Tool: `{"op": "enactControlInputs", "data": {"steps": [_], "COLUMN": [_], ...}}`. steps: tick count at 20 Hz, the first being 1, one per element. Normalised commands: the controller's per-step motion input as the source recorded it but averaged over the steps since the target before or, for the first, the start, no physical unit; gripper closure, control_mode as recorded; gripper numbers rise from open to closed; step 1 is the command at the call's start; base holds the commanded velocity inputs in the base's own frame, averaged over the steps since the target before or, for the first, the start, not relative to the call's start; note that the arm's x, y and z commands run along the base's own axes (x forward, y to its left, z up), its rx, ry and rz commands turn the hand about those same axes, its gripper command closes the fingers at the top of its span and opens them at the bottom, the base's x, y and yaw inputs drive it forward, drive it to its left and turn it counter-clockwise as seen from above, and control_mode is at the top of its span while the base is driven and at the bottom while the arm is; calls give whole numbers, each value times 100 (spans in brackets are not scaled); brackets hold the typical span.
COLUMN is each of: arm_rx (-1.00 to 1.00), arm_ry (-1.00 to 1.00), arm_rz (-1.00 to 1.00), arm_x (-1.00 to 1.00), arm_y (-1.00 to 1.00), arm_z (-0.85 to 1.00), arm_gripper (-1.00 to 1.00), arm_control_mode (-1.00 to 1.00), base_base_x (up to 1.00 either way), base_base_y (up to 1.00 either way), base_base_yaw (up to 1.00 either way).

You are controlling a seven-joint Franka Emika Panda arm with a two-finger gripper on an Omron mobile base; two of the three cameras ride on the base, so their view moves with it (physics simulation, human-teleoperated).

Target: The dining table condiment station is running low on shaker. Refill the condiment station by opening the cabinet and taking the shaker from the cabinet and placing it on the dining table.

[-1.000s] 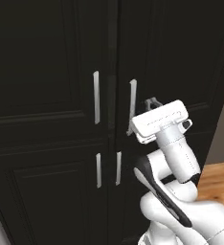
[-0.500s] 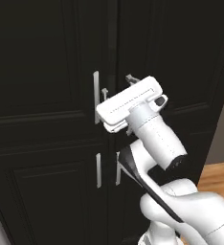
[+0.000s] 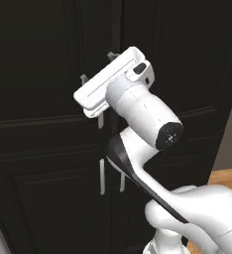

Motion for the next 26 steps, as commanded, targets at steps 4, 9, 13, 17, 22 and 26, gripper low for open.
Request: {"op": "enactControlInputs", "data": {"steps": [4, 9, 13, 17, 22, 26], "arm_rx": [-28, -28, -25, -19, -18, -10], "arm_ry": [26, 17, 9, 5, 2, 0], "arm_rz": [-44, -46, -40, -34, -30, -15], "arm_x": [22, 15, 35, 45, 49, 44], "arm_y": [27, 23, 3, 0, 0, -22], "arm_z": [0, 0, 0, -1, 0, -2], "arm_gripper": [-100, -100, -100, -100, -100, -100], "arm_control_mode": [-100, -100, -100, -100, -100, -100], "base_base_x": [0, 0, 0, 0, 0, 0], "base_base_y": [0, 0, 0, 0, 0, 0], "base_base_yaw": [0, 0, 0, 0, 0, 0]}}
